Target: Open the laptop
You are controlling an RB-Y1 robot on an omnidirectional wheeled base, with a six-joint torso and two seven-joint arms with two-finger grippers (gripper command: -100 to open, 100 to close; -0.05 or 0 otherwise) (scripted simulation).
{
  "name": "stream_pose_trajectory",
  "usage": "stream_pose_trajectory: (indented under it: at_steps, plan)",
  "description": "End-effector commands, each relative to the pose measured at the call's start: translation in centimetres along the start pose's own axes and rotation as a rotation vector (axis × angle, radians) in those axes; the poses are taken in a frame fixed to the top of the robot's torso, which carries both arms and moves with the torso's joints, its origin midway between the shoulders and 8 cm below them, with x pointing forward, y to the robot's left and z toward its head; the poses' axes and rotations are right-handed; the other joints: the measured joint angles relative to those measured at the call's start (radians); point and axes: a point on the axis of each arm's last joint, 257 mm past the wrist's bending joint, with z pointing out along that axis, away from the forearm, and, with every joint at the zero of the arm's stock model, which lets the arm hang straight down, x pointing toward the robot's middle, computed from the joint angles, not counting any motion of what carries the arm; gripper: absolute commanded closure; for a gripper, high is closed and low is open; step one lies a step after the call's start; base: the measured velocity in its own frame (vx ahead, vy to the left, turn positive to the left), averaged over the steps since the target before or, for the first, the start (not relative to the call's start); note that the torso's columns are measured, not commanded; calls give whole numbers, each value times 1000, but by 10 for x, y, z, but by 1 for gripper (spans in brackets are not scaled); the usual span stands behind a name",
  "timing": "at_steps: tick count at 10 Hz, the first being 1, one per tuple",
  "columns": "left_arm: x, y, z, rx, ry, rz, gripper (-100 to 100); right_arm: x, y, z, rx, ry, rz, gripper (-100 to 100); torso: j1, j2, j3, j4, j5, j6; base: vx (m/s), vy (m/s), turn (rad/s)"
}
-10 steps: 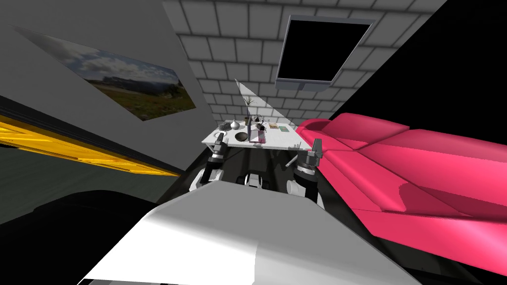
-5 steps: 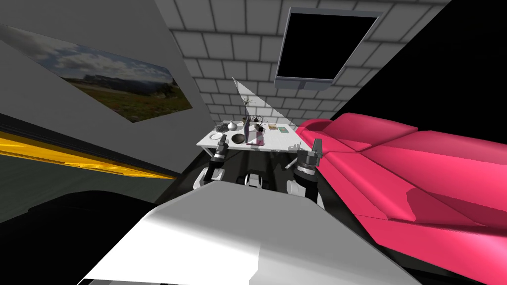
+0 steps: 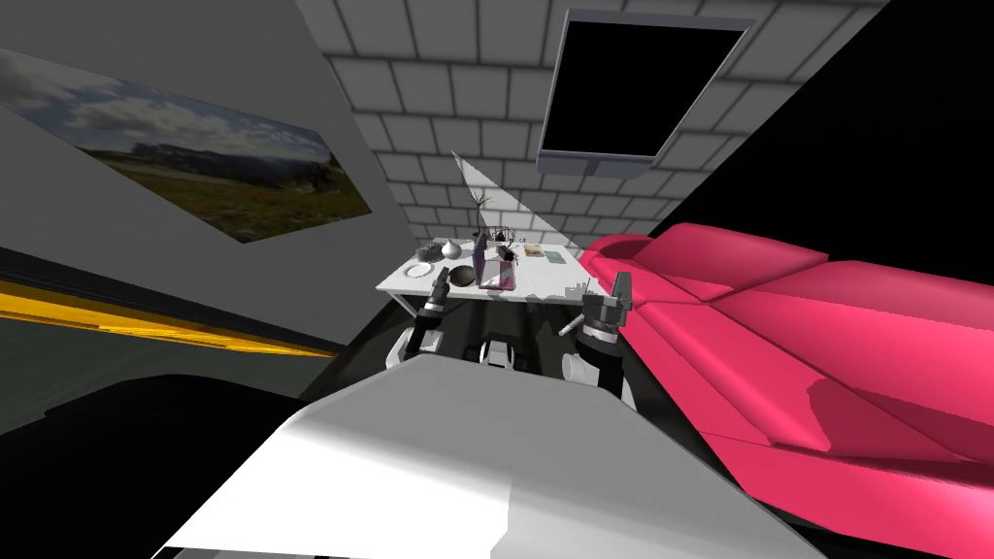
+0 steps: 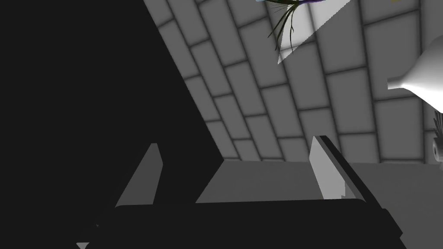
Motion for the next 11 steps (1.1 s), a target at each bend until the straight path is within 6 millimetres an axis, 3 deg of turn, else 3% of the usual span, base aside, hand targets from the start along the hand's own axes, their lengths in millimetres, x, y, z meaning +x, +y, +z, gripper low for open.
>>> stream_pose_trajectory:
  at_steps: [1,8,11]
  plan:
    - [6,11,1,-6,18,52,-100,0,0,0,0,0,0,0,0,-1,0,0,0,0,107,-37,3]
    - [29,49,1,-34,55,178,-100,0,0,0,0,0,0,0,1,-1,-1,0,0,0,129,-52,1]
    - [25,44,7,-36,52,180,-100,0,0,0,0,0,0,0,2,4,3,1,0,0,52,-21,-6]
